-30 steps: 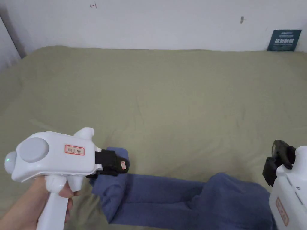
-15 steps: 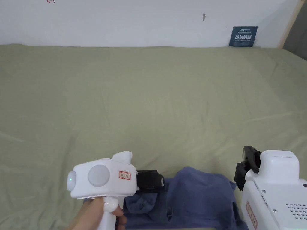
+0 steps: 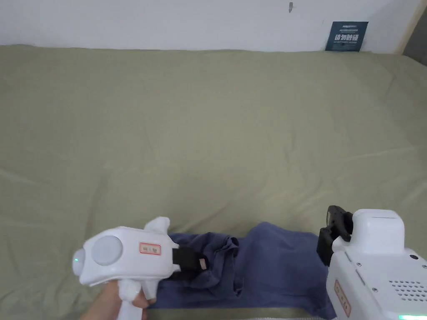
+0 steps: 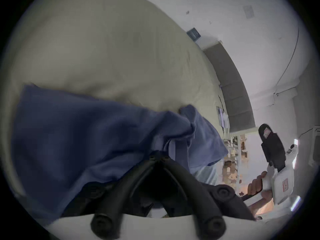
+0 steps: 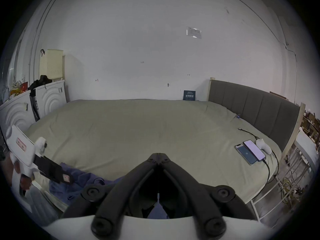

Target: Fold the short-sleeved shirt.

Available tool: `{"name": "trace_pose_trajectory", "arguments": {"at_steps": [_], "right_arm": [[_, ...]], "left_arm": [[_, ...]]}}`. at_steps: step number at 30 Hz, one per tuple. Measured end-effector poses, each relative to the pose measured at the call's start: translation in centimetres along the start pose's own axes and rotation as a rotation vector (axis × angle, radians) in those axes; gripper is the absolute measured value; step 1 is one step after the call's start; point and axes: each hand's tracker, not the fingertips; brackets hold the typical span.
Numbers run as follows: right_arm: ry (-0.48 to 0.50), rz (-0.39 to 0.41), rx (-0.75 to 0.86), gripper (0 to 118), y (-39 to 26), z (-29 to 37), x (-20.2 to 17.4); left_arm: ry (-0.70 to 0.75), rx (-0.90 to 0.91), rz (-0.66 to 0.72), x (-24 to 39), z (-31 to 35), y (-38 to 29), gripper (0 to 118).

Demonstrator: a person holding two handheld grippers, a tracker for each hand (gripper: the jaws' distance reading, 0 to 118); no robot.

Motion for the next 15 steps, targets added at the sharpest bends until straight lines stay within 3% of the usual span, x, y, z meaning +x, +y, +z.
{"name": "trace_pose_trajectory", "arguments": {"at_steps": [5, 7, 10, 15], "right_arm": [[-0.008, 0.018, -0.024, 0, -0.5, 0.2, 0.2], [-0.011, 0.025, -0.031, 0, -0.7, 0.2, 0.2], [-0.006, 0.029, -0.037, 0, -0.7, 0.0, 0.1], [0.013, 0.018, -0.023, 0, -0.4, -0.6, -1.0]], "left_arm": [[-0.070, -0.019, 0.000, 0.5, -4.2, -0.4, 0], [-0.047, -0.035, 0.013, 0.9, -2.4, -0.1, 0], [0.014, 0.016, -0.099, 1.5, 2.3, 0.3, 0], [0.037, 0.165, -0.040, -1.7, 11.5, 1.0, 0]]}}
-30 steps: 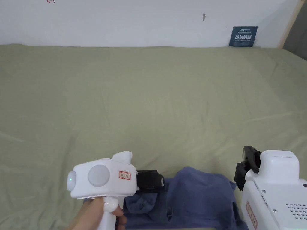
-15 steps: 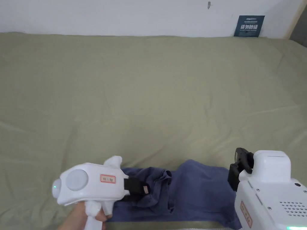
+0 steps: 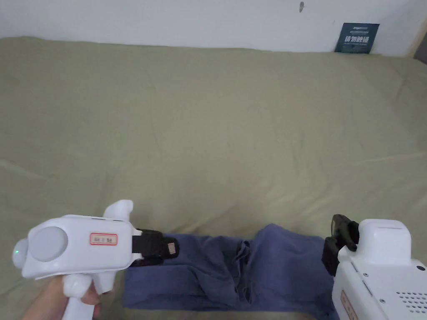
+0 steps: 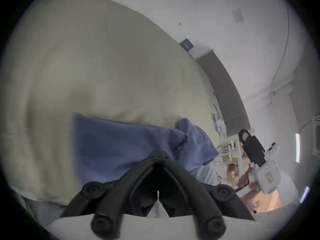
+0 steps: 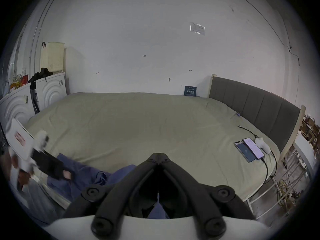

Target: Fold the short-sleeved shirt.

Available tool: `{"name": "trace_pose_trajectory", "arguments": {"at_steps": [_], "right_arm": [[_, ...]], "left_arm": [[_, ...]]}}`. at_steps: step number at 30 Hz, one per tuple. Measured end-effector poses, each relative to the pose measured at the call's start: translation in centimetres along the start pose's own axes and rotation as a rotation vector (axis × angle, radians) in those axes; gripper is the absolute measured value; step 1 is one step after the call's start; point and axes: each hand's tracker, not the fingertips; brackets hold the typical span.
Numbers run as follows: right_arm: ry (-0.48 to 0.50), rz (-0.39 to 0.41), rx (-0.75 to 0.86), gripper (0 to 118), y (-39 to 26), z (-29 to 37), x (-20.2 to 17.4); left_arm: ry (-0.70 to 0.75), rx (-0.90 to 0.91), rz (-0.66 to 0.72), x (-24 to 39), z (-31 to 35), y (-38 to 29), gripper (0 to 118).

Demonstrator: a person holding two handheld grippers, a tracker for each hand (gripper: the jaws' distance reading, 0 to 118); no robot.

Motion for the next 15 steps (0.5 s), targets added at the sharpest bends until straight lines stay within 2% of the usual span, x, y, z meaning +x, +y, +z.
{"name": "trace_pose_trajectory", "arguments": {"at_steps": [4, 9, 10, 11, 12, 13, 15], "right_arm": [[0.018, 0.006, 0.021, 0, -0.1, -0.3, -1.3], [0.027, 0.006, 0.062, 0, -0.2, 0.0, -2.4], [0.031, 0.010, 0.067, 0, -0.2, 0.0, -2.5], [0.029, 0.015, 0.068, 0, -0.2, 0.0, -2.7], [0.027, 0.023, 0.067, 0, -0.2, -0.1, -2.7], [0.028, 0.029, 0.061, 0, -0.1, -0.1, -2.7], [0.024, 0.032, 0.056, 0, -0.1, -0.1, -2.7]], "left_arm": [[0.145, 0.003, 0.030, -4.0, 3.4, 0.3, 0], [0.040, -0.035, 0.071, -5.9, 3.8, 0.0, 2], [0.003, -0.045, 0.072, -6.1, 3.5, 0.1, 21], [-0.020, -0.048, 0.079, -6.3, 3.3, 0.1, 57], [-0.048, -0.045, 0.087, -6.6, 2.9, 0.1, 100], [-0.097, -0.061, 0.104, -6.8, 2.2, 0.1, 118], [-0.162, -0.048, 0.124, -7.6, 1.2, 0.3, 109]]}}
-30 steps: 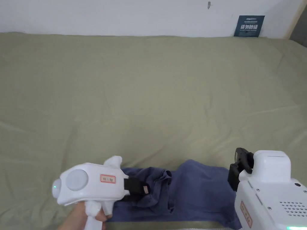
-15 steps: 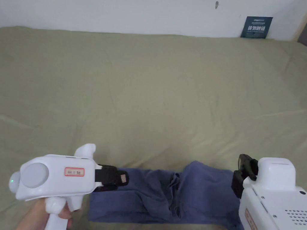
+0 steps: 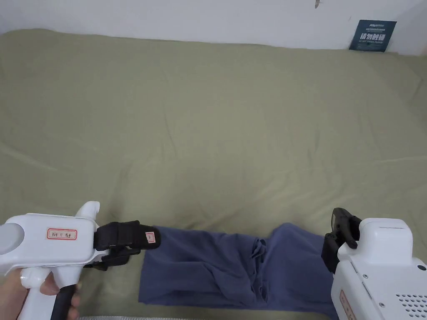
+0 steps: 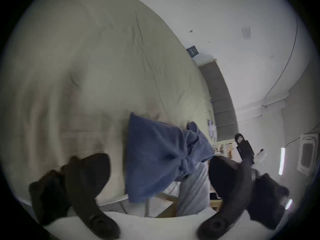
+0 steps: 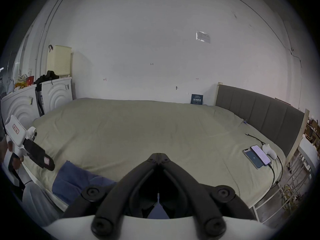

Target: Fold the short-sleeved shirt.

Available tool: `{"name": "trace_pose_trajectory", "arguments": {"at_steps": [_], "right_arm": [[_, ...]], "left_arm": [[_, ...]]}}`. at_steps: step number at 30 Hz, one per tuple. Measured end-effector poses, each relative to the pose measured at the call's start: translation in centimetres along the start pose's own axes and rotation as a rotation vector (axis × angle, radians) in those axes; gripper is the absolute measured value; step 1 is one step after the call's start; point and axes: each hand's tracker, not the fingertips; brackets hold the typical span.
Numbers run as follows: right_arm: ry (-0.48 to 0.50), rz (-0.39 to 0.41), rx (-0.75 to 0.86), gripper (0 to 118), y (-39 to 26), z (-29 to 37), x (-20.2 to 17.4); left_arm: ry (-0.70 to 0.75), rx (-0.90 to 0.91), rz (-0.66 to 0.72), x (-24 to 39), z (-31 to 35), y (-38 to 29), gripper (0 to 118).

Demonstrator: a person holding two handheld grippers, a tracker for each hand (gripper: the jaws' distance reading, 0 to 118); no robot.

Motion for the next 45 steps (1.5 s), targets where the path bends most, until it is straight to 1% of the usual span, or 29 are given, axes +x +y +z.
{"name": "trace_pose_trajectory", "arguments": {"at_steps": [1, 4, 6, 7, 8, 9, 10, 11, 12, 13, 18, 21, 23, 27, 28, 31, 36, 38, 42, 44, 45], "right_arm": [[-0.002, 0.002, -0.003, 0, 0.0, 0.0, 0.0], [-0.014, 0.009, -0.010, 0, 0.0, 0.0, 0.2], [-0.022, 0.014, -0.014, 0, 0.1, 0.0, 0.4], [-0.025, 0.015, -0.015, 0, 0.2, 0.0, 0.5], [-0.029, 0.016, -0.014, 0, 0.2, 0.0, 0.6], [-0.032, 0.015, -0.015, 0, 0.3, -0.1, 0.7], [-0.034, 0.014, -0.015, 0, 0.4, -0.1, 0.8], [-0.036, 0.012, -0.014, 0, 0.5, -0.1, 0.9], [-0.035, 0.011, -0.013, 0, 0.6, -0.2, 1.0], [-0.033, 0.011, -0.010, 0, 0.8, -0.2, 1.1], [-0.016, 0.024, 0.016, 0, 2.0, -0.4, 1.1], [-0.001, 0.019, 0.031, 0, 2.7, -0.8, 0.9], [0.013, 0.015, 0.042, 0, 3.1, -0.9, 0.6], [0.043, 0.022, 0.061, 0, 3.6, -1.2, 0.0], [0.051, 0.025, 0.062, 0, 3.7, -1.3, -0.1], [0.064, 0.024, 0.071, 0, 3.9, -1.4, -0.3], [0.057, 0.007, 0.086, 0, 4.2, -1.2, 0.0], [0.047, 0.004, 0.094, 0, 4.2, -0.8, 0.5], [0.019, 0.009, 0.095, 0, 3.9, 0.1, 1.6], [0.005, 0.004, 0.093, 0, 3.7, 0.4, 2.2], [0.003, 0.000, 0.089, 0, 3.6, 0.5, 2.5]], "left_arm": [[0.007, -0.016, 0.044, -0.2, -0.6, -0.1, 108], [-0.004, -0.057, 0.023, -1.5, -2.7, 0.5, 107], [-0.077, -0.072, 0.051, -2.0, -3.8, 0.5, 107], [-0.114, -0.069, 0.070, -1.5, -4.2, 0.5, 105], [-0.108, -0.063, 0.084, -1.5, -4.6, 0.5, 101], [-0.081, -0.048, 0.098, -1.3, -4.9, 0.4, 92], [-0.012, -0.027, 0.104, -1.4, -5.0, 0.4, 55], [0.072, -0.018, 0.096, -1.4, -5.4, 0.3, 9], [0.116, -0.015, 0.090, -1.5, -5.6, 0.2, 10], [0.041, -0.030, 0.100, -1.3, -5.4, 0.0, 10], [0.067, 0.062, 0.084, -0.6, -2.0, 0.9, 10], [0.139, 0.137, 0.089, -0.1, 1.5, 0.8, 10], [0.179, 0.176, 0.104, -0.5, 4.6, 0.8, 10], [0.307, 0.267, 0.125, -0.9, 11.5, 0.0, 10], [0.315, 0.277, 0.134, -0.7, 12.9, -0.2, 10], [0.415, 0.291, 0.108, 1.2, 14.9, -0.8, 10], [0.389, 0.244, 0.024, 6.4, 12.0, -0.7, 10], [0.375, 0.214, -0.006, 8.9, 9.5, -0.7, 10], [0.406, 0.123, -0.148, 13.1, 3.3, -0.7, 10], [0.409, 0.084, -0.182, 14.5, 0.4, -0.8, 10], [0.413, 0.075, -0.221, 15.1, -1.3, -0.8, 10]]}}
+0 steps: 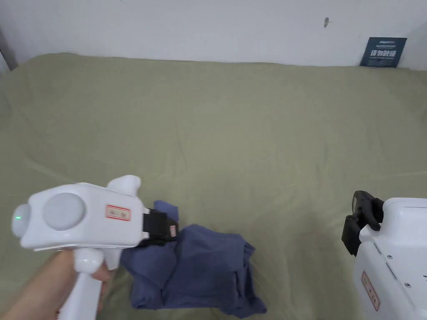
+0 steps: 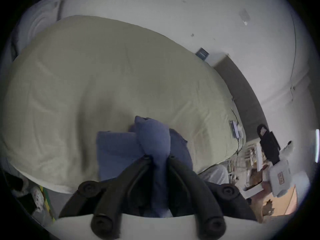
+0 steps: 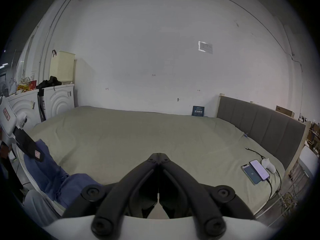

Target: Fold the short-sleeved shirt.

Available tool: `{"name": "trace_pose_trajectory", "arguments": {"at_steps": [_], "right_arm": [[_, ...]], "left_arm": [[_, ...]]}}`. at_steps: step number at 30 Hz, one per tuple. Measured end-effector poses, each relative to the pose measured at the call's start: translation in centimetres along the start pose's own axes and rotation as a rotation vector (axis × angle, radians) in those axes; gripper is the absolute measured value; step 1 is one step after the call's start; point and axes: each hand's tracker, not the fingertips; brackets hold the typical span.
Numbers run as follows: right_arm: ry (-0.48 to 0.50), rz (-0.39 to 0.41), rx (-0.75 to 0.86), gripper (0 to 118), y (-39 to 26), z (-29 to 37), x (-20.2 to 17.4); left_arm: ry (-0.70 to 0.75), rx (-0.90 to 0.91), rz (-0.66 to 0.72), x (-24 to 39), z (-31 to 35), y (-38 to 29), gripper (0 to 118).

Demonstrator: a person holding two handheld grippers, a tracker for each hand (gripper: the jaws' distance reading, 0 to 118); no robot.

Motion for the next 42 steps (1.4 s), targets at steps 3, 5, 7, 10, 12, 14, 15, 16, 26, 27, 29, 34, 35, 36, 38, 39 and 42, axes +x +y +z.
{"name": "trace_pose_trajectory", "arguments": {"at_steps": [3, 5, 7, 10, 12, 14, 15, 16, 26, 27, 29, 34, 35, 36, 38, 39, 42], "right_arm": [[-0.015, -0.009, -0.016, 0, -0.5, 0.2, 0.7], [-0.021, -0.021, -0.029, 0, -0.9, 0.3, 1.0], [-0.025, -0.031, -0.044, 0, -1.2, 0.4, 1.3], [-0.032, -0.029, -0.069, 0, -1.8, 0.3, 1.6], [-0.035, -0.030, -0.078, 0, -2.1, 0.3, 1.9], [-0.038, -0.034, -0.086, 0, -2.2, 0.2, 2.1], [-0.040, -0.039, -0.091, 0, -2.3, 0.1, 2.2], [-0.041, -0.046, -0.096, 0, -2.4, 0.0, 2.2], [-0.019, -0.067, -0.119, 0, -2.6, -0.2, 1.2], [-0.017, -0.063, -0.121, 0, -2.6, -0.3, 1.0], [-0.012, -0.056, -0.132, 0, -2.7, -0.4, 0.8], [-0.011, -0.050, -0.148, 0, -3.0, -0.3, 0.6], [-0.012, -0.047, -0.152, 0, -3.1, -0.3, 0.5], [-0.012, -0.044, -0.157, 0, -3.2, -0.3, 0.5], [-0.012, -0.037, -0.170, 0, -3.4, -0.3, 0.5], [-0.011, -0.030, -0.177, 0, -3.5, -0.3, 0.6], [-0.005, -0.019, -0.197, 0, -3.8, -0.4, 0.6]], "left_arm": [[0.034, -0.037, -0.037, 2.0, -4.2, 0.2, 10], [0.052, -0.065, -0.037, 3.0, -6.7, 0.1, 11], [0.062, -0.067, -0.055, 4.1, -9.0, -0.4, 64], [-0.010, -0.108, -0.044, 5.0, -10.8, -0.8, 118], [-0.009, -0.069, -0.042, 5.0, -9.6, -0.7, 114], [-0.043, -0.032, -0.033, 4.7, -7.8, -0.6, 106], [-0.075, -0.011, -0.009, 4.2, -6.7, -0.6, 97], [-0.111, 0.003, 0.026, 3.2, -5.5, -0.6, 73], [-0.327, 0.047, 0.238, -5.1, -2.5, -2.1, 0], [-0.338, 0.033, 0.244, -5.3, -3.1, -2.2, 0], [-0.358, -0.005, 0.236, -5.0, -4.6, -2.3, 0], [-0.434, -0.139, 0.215, -2.3, -10.6, -4.1, 0], [-0.440, -0.151, 0.213, -1.8, -11.7, -4.5, 0], [-0.434, -0.168, 0.210, -1.2, -13.1, -5.0, 0], [-0.422, -0.191, 0.192, -0.8, -15.2, -5.9, 0], [-0.408, -0.195, 0.186, -0.8, -16.2, -6.3, 0], [-0.337, -0.169, 0.106, -1.1, -17.2, -6.8, 0]]}}
